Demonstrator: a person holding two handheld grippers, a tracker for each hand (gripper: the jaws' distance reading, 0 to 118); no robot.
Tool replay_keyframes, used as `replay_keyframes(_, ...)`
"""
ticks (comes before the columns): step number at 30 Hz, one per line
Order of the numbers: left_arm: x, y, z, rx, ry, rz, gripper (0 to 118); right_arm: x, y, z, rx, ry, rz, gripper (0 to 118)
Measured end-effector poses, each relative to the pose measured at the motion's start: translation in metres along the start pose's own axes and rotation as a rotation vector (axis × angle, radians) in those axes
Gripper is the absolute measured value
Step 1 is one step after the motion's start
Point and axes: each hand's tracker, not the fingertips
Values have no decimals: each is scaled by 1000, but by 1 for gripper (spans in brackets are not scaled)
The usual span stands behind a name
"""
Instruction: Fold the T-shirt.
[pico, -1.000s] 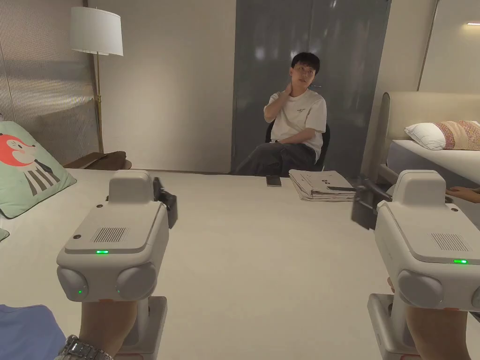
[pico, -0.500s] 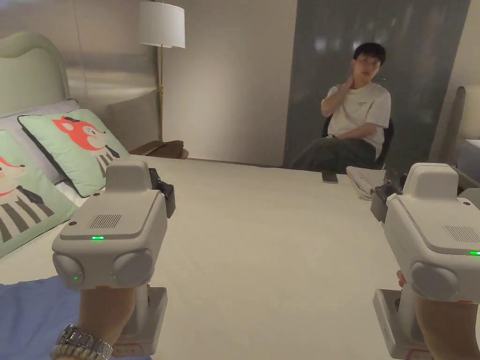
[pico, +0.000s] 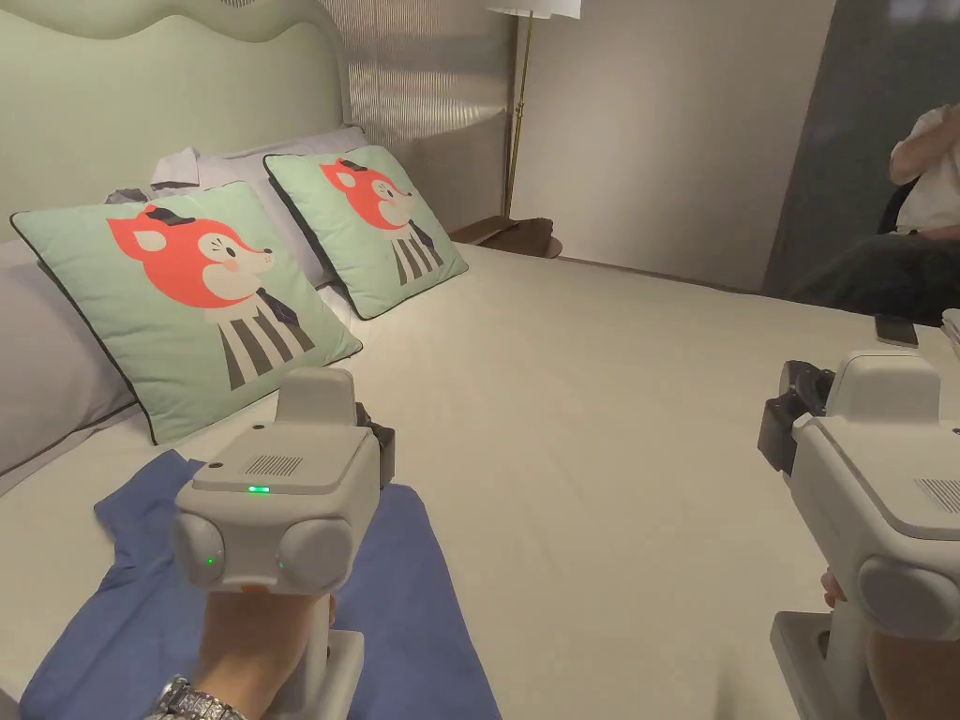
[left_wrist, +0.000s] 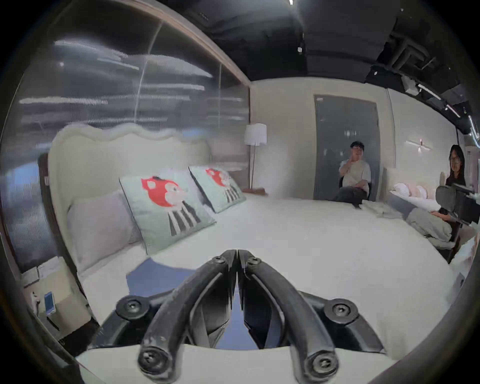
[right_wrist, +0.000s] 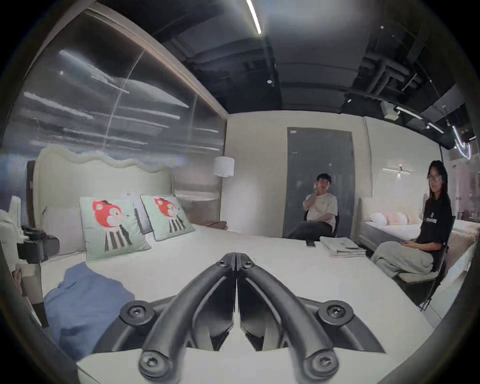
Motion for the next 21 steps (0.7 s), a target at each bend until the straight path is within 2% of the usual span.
replay_keyframes(6,-1,-50,-59,-326,-45,20,1,-1,-32,-32,-101,8,17,0)
replay_keyframes(7,-1,-58,-68,-385,-49,26,4,-1,-36,-35,-116,7,21,0)
replay_keyframes(8,-2,-66,-77,-447,-59,32,17,-1,-41,-39,-127,9,22,0)
replay_keyframes(9,-2,-75,-86,-513,-67,44,56,0,-45,-43,-139,12,20,0)
replay_keyframes(10,-3,-84,-93,-564,-73,58,87,0,-49,-46,-149,11,18,0)
replay_keyframes(11,-4,-92,-99,-605,-79,72,107,0,-52,-48,-158,11,19,0)
replay_keyframes(20,5,-133,-118,-692,-49,73,108,8,-73,-59,-212,7,16,0)
replay_keyframes(21,5,-133,-117,-692,-46,76,104,10,-74,-59,-215,7,15,0)
